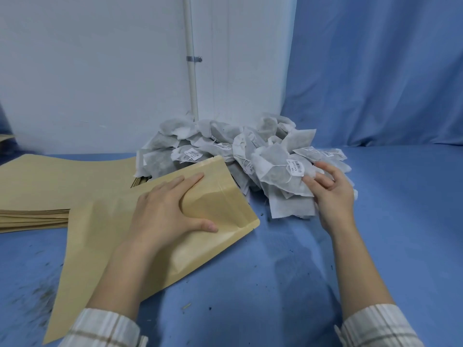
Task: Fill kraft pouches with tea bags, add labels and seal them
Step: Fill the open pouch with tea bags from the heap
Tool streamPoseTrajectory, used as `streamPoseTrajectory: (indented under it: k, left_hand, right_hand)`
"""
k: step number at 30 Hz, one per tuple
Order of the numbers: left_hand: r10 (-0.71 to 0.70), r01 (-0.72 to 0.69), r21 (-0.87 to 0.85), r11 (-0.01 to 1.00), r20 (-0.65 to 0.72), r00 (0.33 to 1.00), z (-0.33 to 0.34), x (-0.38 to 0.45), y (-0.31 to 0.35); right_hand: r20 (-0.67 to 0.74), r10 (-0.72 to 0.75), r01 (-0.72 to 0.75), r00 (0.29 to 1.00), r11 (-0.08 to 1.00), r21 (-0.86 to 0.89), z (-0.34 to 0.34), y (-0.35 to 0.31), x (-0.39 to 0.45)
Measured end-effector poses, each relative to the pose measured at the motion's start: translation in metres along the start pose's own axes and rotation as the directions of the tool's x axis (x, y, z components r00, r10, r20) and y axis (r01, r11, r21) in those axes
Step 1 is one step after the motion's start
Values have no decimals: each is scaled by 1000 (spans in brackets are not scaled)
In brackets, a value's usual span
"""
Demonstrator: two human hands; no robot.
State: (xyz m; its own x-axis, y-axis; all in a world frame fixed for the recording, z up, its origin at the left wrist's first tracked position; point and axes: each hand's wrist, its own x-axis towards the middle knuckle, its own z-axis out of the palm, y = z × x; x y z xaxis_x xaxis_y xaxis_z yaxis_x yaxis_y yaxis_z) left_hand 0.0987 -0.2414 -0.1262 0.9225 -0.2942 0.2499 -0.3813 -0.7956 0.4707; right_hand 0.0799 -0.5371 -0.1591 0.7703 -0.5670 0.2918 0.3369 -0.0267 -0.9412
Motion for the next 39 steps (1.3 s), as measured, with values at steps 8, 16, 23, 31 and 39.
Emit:
streamPoseTrajectory:
  k: [8, 16, 23, 31, 39]
  left_hand:
    - [108, -108, -74, 991, -11, 994, -6, -3, 4]
    - [128, -130, -16, 991, -68, 989, 0, -3, 7]
    - [75, -72, 63, 995, -54, 996, -3, -2, 2]
    - [76, -75, 44, 996, -19, 997, -1, -1, -1]
    - [221, -221, -11, 975, 59, 973, 6, -2, 19]
  right_hand:
    - [404, -80, 97, 911, 995, -20, 33, -15, -14]
    - [357, 23, 198, 934, 799, -568, 74, 10, -29]
    - [248, 348, -16, 904, 608, -794, 42, 7, -10]
    - [445, 153, -53, 882, 972, -230, 25, -22, -12]
    - [596, 481, 117, 644, 707, -697, 86, -14, -41]
